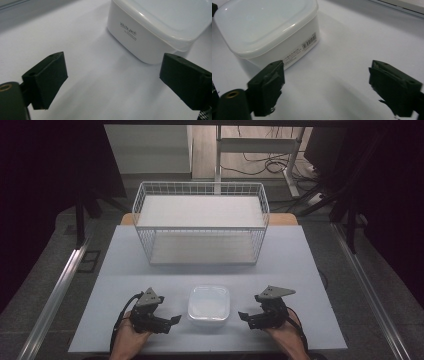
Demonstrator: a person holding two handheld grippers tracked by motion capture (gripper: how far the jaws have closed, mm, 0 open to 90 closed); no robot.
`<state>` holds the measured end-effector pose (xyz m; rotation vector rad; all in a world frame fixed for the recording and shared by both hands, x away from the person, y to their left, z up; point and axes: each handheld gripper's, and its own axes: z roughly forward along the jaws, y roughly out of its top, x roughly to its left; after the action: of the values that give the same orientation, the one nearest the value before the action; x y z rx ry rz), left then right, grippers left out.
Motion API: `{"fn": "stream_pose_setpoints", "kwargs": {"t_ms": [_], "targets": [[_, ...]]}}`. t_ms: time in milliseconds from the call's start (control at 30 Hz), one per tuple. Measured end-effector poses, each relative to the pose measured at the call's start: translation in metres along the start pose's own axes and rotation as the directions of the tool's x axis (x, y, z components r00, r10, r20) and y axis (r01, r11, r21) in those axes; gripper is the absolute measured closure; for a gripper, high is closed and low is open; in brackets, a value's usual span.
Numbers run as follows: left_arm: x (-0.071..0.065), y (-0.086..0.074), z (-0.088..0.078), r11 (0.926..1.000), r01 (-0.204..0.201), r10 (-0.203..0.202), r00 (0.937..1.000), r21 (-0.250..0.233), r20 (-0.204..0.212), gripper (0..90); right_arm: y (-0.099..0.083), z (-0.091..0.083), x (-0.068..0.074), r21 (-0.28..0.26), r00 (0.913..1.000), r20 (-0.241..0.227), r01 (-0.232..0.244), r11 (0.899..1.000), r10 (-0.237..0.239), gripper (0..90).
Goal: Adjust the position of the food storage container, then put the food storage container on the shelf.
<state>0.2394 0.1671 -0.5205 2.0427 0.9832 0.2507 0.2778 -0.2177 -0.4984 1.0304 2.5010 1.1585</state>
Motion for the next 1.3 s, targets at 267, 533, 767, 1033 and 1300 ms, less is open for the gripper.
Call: {"fn": "stream_pose_setpoints", "kwargs": {"t_ms": [267,533,767,1033,1300], "targets": [[0.003,-0.003,0.003,0.9987,-0.047,0.047,0.9988,-0.017,-0.011,4.3,0.0,-0.001,-0.002,-0.028,1.0,0.001,-0.008,1.0,0.008,7.5],[0.005,-0.002,0.003,0.9977,-0.041,0.042,0.9988,-0.055,0.023,2.9,0.004,-0.003,0.001,-0.065,0.9997,-0.014,-0.018,0.998,0.017,5.3],[0.007,0.005,-0.002,0.9974,-0.007,0.012,0.9974,-0.072,0.071,3.2,0.013,-0.006,0.005,-0.067,0.9997,-0.024,0.003,0.998,-0.005,5.0],[-0.006,0.023,0.001,0.9981,-0.03,0.036,0.9931,-0.053,0.111,3.6,0.023,-0.001,0.015,-0.061,0.9992,-0.037,0.014,0.998,-0.016,3.9],[-0.009,0.036,0.004,0.9978,-0.019,0.03,0.9827,-0.064,0.183,3.0,0.032,0.005,0.023,-0.049,0.9977,-0.067,0.007,0.999,-0.01,0.6]]}}
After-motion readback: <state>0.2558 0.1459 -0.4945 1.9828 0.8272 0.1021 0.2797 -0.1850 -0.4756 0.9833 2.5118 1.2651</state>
